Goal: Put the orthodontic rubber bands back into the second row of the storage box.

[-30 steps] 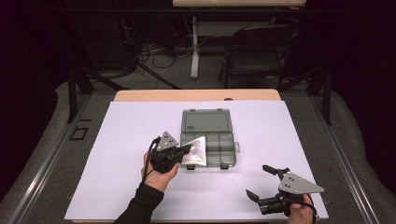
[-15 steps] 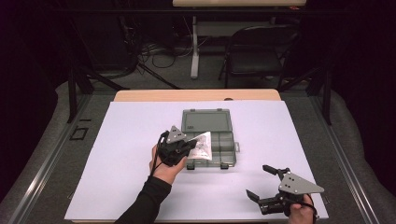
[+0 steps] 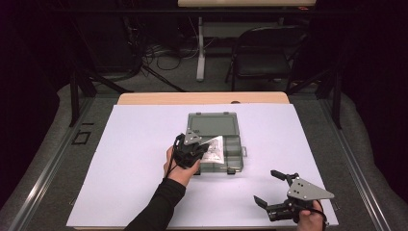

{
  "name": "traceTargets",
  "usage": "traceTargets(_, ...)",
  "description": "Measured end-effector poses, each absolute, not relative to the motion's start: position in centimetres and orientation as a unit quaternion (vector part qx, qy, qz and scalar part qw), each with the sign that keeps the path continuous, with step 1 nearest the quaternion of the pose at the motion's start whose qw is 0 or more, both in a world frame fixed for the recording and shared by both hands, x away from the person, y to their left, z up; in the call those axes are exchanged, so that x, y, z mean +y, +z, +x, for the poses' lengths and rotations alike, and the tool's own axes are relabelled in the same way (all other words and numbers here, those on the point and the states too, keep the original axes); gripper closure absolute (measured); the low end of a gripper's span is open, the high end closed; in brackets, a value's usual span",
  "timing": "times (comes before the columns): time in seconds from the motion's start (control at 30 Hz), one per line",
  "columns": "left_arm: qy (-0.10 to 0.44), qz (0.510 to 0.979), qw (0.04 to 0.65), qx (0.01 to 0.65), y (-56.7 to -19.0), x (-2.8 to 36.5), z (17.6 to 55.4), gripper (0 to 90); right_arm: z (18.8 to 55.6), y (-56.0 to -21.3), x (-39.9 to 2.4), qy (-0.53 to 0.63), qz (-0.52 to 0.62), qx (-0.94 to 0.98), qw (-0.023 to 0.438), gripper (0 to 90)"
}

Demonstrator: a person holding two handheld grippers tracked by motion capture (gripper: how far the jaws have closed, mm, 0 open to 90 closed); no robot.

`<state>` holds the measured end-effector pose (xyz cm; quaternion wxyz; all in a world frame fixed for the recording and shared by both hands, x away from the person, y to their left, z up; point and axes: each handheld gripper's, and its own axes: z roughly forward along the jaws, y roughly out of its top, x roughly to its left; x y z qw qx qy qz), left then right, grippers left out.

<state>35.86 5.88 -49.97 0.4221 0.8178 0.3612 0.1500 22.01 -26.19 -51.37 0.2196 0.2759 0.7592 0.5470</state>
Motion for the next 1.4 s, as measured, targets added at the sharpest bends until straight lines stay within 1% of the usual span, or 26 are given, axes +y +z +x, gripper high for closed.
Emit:
traceTargets(0.37,0.153,0.815,0.409,0.382,-51.0,5.6,36.6,89.9,22.0,-51.4,-26.1,0.551,0.276,0.755,0.222,2.9)
traceTargets(0.6,0.157,0.817,0.4,0.384,-51.6,5.2,36.7,89.9,22.0,-51.4,-26.1,0.55,0.275,0.757,0.221,2.9)
traceTargets(0.93,0.157,0.822,0.396,0.377,-52.3,4.5,36.4,89.8,22.1,-51.4,-26.1,0.551,0.275,0.757,0.221,2.9)
traceTargets(1.4,0.155,0.824,0.396,0.374,-52.4,4.3,36.2,89.5,22.1,-51.4,-26.1,0.551,0.275,0.757,0.221,2.9)
